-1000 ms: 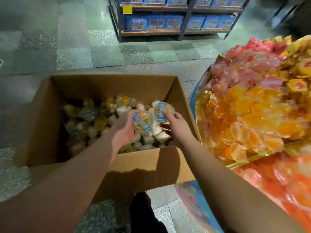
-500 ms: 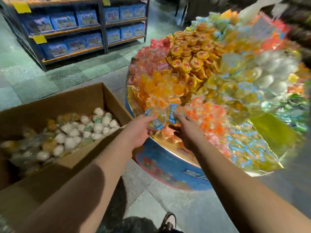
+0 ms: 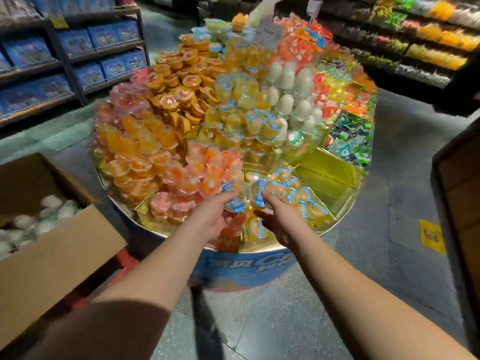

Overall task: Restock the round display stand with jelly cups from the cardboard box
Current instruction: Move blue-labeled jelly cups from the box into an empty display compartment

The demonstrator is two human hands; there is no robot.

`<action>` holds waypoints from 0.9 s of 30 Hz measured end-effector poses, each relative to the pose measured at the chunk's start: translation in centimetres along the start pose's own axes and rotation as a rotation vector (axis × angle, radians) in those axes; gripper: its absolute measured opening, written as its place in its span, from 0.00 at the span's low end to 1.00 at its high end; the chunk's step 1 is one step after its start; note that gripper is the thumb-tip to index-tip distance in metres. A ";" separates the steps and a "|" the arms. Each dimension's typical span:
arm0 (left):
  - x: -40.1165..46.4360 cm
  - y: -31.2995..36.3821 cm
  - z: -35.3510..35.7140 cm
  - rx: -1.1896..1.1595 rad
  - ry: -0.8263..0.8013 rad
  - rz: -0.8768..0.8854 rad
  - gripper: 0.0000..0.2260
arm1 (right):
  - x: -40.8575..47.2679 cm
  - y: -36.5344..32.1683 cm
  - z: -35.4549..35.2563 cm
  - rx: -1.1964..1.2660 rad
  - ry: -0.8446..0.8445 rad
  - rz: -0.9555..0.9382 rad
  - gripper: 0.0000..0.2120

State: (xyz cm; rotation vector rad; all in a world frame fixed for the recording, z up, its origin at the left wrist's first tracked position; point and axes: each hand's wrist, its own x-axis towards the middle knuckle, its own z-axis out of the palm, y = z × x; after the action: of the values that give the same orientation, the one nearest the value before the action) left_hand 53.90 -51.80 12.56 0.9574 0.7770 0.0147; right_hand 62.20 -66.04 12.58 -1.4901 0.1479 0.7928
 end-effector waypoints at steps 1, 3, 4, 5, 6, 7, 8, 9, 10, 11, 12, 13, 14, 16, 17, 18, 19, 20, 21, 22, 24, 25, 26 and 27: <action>0.6 -1.0 2.1 -0.014 -0.008 -0.018 0.10 | 0.3 -0.1 -2.2 0.009 0.012 0.014 0.16; 1.9 -2.9 6.0 -0.012 -0.020 -0.054 0.07 | 1.1 -0.2 -6.3 0.026 0.041 0.033 0.23; 2.2 -3.5 7.8 0.005 -0.014 -0.075 0.06 | 1.6 -0.3 -8.2 0.040 0.053 0.044 0.26; 2.8 -4.1 9.4 0.021 -0.008 -0.092 0.05 | 1.9 -0.5 -9.9 0.057 0.066 0.058 0.28; 3.4 -4.6 10.7 0.031 -0.002 -0.104 0.04 | 2.4 -0.6 -11.6 0.069 0.078 0.065 0.30; 4.1 -5.0 12.0 0.032 0.002 -0.111 0.05 | 2.8 -0.8 -12.9 0.077 0.084 0.072 0.30; 4.8 -5.3 13.1 0.024 0.003 -0.119 0.07 | 3.4 -0.9 -14.2 0.081 0.089 0.076 0.30; 5.5 -5.7 14.0 0.017 0.008 -0.123 0.09 | 3.8 -1.1 -15.2 0.089 0.090 0.083 0.29; 6.2 -5.8 14.7 0.019 0.017 -0.130 0.09 | 4.5 -1.2 -16.2 0.097 0.086 0.087 0.30; 6.8 -5.9 15.4 0.024 0.031 -0.135 0.10 | 5.0 -1.5 -16.9 0.106 0.087 0.091 0.30; 7.3 -5.9 15.9 0.031 0.050 -0.139 0.11 | 5.9 -1.6 -17.6 0.110 0.093 0.092 0.30; 8.1 -5.9 16.4 0.043 0.068 -0.145 0.13 | 6.4 -2.0 -18.1 0.116 0.097 0.099 0.30; 8.8 -5.7 16.8 0.056 0.087 -0.150 0.14 | 7.3 -2.2 -18.6 0.117 0.105 0.105 0.29; 10.6 -5.2 17.3 0.082 0.123 -0.143 0.14 | 8.8 -2.9 -19.3 0.106 0.113 0.110 0.25; 11.7 -4.9 17.4 0.087 0.129 -0.141 0.15 | 9.5 -3.3 -19.5 0.098 0.109 0.113 0.22; 12.8 -4.6 17.6 0.087 0.135 -0.136 0.16 | 10.6 -3.6 -19.8 0.084 0.107 0.115 0.20; 14.0 -4.3 17.8 0.081 0.139 -0.128 0.17 | 11.4 -4.1 -19.9 0.069 0.103 0.115 0.20; 15.1 -3.9 18.0 0.077 0.147 -0.125 0.19 | 12.6 -4.3 -20.0 0.051 0.103 0.116 0.20; 16.3 -3.6 18.1 0.068 0.153 -0.127 0.20 | 13.6 -4.7 -20.0 0.038 0.101 0.119 0.20; 17.3 -3.3 18.2 0.059 0.166 -0.135 0.20 | 14.9 -5.0 -20.1 0.028 0.102 0.119 0.20; 19.8 -2.8 18.3 0.051 0.198 -0.141 0.19 | 17.4 -5.8 -20.0 0.016 0.113 0.131 0.21; 20.9 -2.7 18.3 0.045 0.209 -0.150 0.18 | 18.5 -6.1 -19.8 0.010 0.118 0.140 0.21; 21.9 -2.5 18.3 0.047 0.217 -0.157 0.15 | 19.9 -6.4 -19.7 0.001 0.122 0.149 0.21; 22.9 -2.3 18.4 0.046 0.216 -0.155 0.13 | 21.1 -6.7 -19.4 -0.006 0.121 0.162 0.20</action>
State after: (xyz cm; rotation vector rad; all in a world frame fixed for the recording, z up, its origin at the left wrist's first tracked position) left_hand 81.01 -58.80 3.46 0.9464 1.0533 -0.0356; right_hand 88.89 -75.16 4.19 -1.5458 0.3615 0.8327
